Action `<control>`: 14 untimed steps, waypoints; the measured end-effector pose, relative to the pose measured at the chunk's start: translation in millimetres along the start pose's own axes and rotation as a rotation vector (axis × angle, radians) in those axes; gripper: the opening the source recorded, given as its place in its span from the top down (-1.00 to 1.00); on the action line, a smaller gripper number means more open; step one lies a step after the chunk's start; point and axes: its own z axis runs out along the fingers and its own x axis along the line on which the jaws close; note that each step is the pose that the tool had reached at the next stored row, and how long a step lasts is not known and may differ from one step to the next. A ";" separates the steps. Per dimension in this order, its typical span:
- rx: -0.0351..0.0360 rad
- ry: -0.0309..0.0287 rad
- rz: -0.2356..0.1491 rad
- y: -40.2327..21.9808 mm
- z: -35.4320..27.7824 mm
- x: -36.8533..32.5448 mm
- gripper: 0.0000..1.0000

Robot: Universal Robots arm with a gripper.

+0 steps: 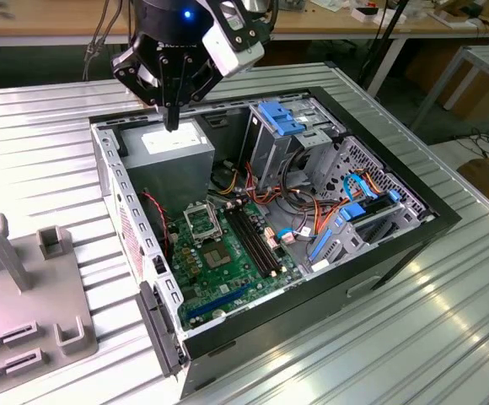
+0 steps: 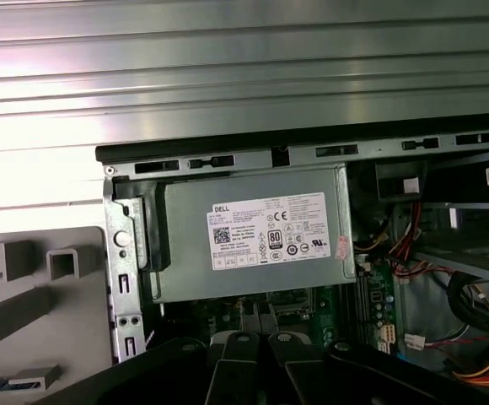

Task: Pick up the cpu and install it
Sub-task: 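Reach for the cpu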

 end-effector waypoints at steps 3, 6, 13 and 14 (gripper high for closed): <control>0.0000 0.0000 0.000 -0.1 -0.1 1.9 0.79; 0.0000 0.0000 0.000 -0.3 -0.1 4.2 0.79; 0.0000 0.0000 0.000 -0.6 -0.2 8.5 0.79; -0.0001 0.0000 0.000 -0.7 -0.2 8.9 0.79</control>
